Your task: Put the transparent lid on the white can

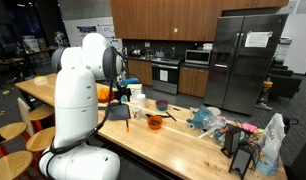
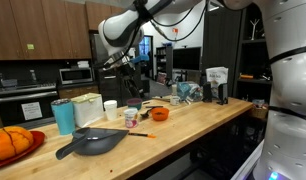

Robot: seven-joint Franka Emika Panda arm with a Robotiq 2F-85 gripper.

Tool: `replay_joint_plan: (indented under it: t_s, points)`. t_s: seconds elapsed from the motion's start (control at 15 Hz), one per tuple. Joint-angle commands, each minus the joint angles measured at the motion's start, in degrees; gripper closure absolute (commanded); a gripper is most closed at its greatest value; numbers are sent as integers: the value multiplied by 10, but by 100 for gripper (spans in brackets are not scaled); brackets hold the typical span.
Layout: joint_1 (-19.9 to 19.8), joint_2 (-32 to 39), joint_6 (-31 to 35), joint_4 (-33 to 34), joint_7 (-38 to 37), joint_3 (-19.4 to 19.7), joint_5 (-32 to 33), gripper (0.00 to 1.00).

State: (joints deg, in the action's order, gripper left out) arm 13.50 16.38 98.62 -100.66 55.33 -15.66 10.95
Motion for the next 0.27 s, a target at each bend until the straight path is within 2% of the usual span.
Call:
replay_joint_plan:
  t_s: [0.0, 0.2]
  points:
    - [3, -27, -4, -19, -11, -4, -4, 0]
    - [6, -88, -3, -72, -23, -9, -11, 0]
